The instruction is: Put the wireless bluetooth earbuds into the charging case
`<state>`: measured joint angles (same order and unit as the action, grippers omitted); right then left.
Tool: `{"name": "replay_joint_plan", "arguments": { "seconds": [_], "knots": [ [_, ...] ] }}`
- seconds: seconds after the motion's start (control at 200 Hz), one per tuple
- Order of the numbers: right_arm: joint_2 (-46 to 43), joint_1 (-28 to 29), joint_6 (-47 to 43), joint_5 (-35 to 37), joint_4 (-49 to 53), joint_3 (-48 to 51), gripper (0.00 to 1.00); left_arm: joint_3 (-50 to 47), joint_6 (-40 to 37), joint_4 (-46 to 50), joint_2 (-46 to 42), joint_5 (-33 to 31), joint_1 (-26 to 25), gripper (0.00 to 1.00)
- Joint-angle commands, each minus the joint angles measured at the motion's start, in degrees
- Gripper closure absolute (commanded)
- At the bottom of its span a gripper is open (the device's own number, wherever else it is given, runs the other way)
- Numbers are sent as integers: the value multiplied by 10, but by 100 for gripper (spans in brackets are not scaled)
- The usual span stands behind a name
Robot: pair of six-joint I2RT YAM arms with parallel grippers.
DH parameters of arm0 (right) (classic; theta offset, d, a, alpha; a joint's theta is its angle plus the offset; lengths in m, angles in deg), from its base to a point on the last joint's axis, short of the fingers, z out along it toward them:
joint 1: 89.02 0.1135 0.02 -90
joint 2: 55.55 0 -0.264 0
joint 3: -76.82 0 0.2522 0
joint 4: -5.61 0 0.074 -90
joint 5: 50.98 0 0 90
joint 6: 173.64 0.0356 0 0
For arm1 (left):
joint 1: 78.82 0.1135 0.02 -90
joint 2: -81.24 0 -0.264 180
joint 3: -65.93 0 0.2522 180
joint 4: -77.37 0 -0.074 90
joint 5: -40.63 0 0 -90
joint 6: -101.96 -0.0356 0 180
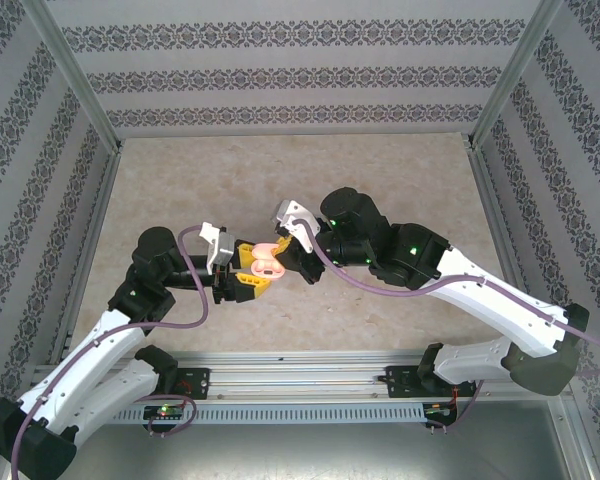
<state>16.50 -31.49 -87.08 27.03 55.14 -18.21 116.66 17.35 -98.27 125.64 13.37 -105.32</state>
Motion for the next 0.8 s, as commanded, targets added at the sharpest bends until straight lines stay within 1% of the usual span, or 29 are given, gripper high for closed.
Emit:
{"name": "replay_joint_plan", "arguments": {
  "seconds": [0.0, 0.13, 0.22, 0.505, 0.545, 0.654, 0.724, 0.794],
  "knots": [
    [7, 2, -7, 20, 6, -18, 100, -4, 10, -26, 0, 22, 2, 60],
    [10, 1, -4, 15, 8, -17, 100, -6, 11, -31, 1, 22, 2, 73],
    [9, 1, -2, 15, 7, -15, 100, -8, 10, -30, 0, 21, 2, 79],
    [6, 1, 0, 5, 8, -13, 98, -10, 12, -29, -7, 15, 2, 82],
    [5, 1, 1, 6, 8, -12, 98, -11, 13, -29, -8, 12, 1, 79],
    [2, 2, 0, 28, 10, -10, 98, -14, 18, -28, -16, -1, 2, 59],
    [-3, 2, -1, 43, 7, -5, 98, -15, 25, -29, -20, -5, 2, 48],
    [-9, 2, -2, 53, 0, 2, 98, -15, 33, -32, -21, -4, 2, 44]
  ]
}}
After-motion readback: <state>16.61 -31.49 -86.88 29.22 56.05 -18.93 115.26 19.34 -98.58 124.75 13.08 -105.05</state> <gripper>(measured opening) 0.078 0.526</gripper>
